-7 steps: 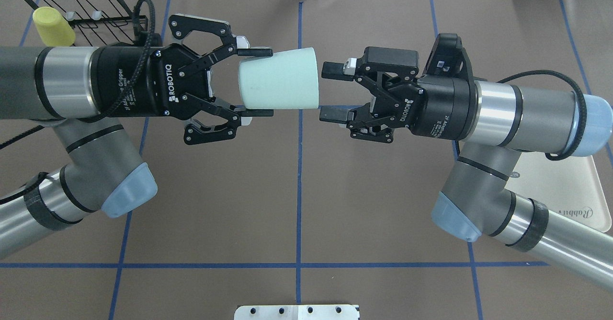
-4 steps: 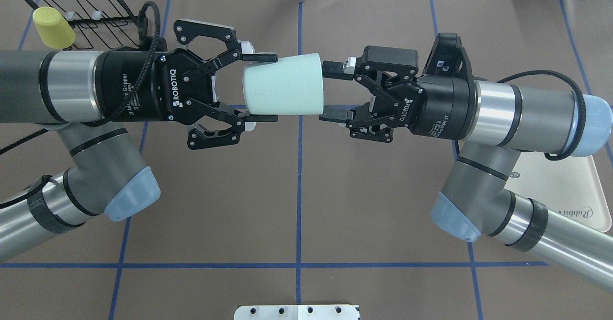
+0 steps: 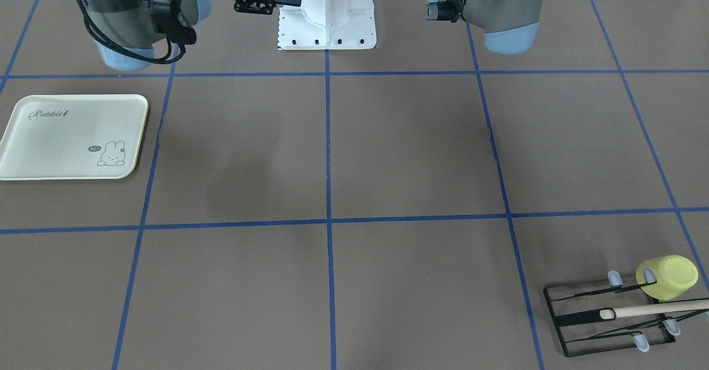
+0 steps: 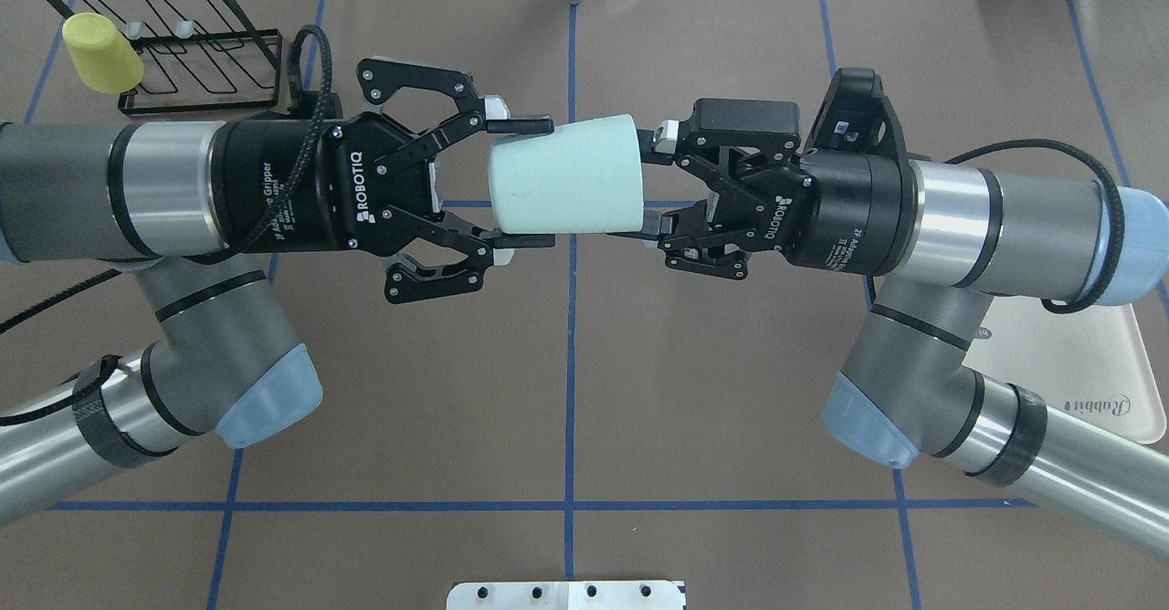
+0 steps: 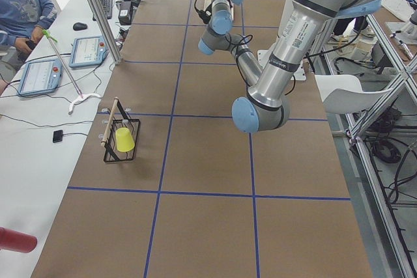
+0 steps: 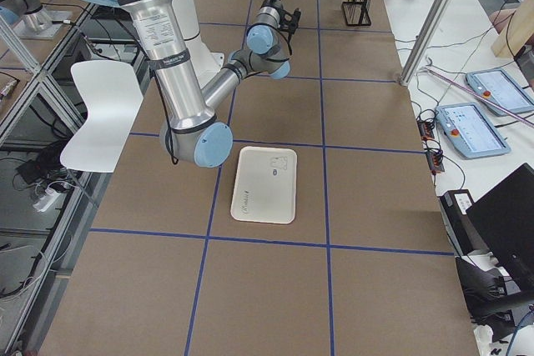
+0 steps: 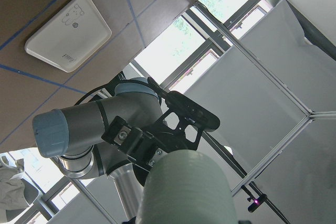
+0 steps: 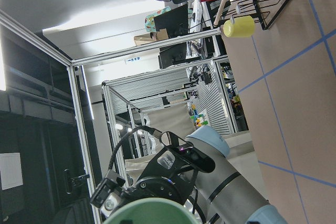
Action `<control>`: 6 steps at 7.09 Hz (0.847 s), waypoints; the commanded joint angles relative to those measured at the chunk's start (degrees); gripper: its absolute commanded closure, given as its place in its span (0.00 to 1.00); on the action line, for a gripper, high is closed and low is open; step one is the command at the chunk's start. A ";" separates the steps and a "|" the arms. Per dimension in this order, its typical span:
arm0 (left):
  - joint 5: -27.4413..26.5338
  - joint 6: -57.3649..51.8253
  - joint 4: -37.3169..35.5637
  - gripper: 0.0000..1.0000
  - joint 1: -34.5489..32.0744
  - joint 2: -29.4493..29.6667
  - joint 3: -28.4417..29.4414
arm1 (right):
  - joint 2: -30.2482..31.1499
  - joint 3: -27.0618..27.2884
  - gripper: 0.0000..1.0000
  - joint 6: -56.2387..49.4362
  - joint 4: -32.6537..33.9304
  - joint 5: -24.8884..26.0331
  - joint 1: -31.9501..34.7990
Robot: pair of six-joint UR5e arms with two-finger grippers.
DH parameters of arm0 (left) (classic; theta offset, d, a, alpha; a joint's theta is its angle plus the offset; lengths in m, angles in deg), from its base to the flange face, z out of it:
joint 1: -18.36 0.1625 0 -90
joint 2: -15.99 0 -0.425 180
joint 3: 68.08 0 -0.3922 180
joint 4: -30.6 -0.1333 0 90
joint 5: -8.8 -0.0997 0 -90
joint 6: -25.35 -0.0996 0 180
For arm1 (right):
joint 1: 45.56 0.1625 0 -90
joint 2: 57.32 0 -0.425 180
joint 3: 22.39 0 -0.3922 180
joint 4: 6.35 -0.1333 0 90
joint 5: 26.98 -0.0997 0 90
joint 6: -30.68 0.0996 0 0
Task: Left arm grabs green cup and hands to right arm on tray
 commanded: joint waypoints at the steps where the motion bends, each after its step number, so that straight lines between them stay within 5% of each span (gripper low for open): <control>1: -0.53 -0.16 0.00 1.00 0.49 0.05 0.04 | 0.33 0.12 0.40 0.03 -0.72 -0.05 -0.64; 3: -0.53 -0.16 0.00 1.00 0.49 0.05 0.04 | 0.42 0.56 0.64 0.03 -0.89 -0.05 -0.91; 5: -0.53 -0.16 0.00 1.00 0.57 0.05 0.13 | 0.42 0.92 0.73 0.03 -0.89 -0.05 -0.99; 6: -0.53 -0.07 0.00 0.81 0.57 -0.04 0.04 | 0.60 1.26 0.88 0.03 -0.89 -0.05 -0.99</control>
